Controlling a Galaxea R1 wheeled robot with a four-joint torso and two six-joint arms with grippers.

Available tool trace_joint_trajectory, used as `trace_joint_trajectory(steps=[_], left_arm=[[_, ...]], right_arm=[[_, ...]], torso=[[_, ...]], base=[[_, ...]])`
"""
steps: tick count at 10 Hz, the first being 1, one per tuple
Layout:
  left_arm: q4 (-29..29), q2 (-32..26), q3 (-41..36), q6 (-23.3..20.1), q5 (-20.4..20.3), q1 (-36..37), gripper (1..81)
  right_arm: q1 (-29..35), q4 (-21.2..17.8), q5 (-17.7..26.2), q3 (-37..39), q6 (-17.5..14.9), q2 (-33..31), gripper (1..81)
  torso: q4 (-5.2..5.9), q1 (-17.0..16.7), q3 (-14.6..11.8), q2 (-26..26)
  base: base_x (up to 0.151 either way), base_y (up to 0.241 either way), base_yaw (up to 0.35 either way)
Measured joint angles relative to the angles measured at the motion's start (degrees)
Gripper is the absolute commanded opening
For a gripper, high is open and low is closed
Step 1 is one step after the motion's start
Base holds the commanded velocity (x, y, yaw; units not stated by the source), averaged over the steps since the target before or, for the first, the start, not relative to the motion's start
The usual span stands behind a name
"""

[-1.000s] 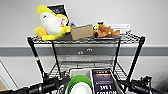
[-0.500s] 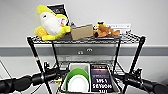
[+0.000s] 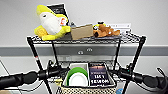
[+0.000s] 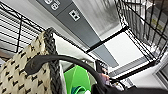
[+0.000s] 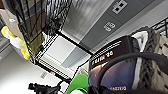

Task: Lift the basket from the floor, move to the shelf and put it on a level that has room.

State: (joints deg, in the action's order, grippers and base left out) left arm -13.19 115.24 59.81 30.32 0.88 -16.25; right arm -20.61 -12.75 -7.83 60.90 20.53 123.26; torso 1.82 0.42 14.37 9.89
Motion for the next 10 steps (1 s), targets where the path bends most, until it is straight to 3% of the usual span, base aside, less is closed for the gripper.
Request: trace_joint_trajectory(steps=[10], left_arm=[[0.6,12.4,20.0,2.5,10.8,7.7,1.0]], right_arm=[[7.5,-1.4,8.9,21.4,0.4,12.0,1.0]], torso=[[0.00,0.0,0.1,0.0]], base=[[0.000,0.000,0.000]])
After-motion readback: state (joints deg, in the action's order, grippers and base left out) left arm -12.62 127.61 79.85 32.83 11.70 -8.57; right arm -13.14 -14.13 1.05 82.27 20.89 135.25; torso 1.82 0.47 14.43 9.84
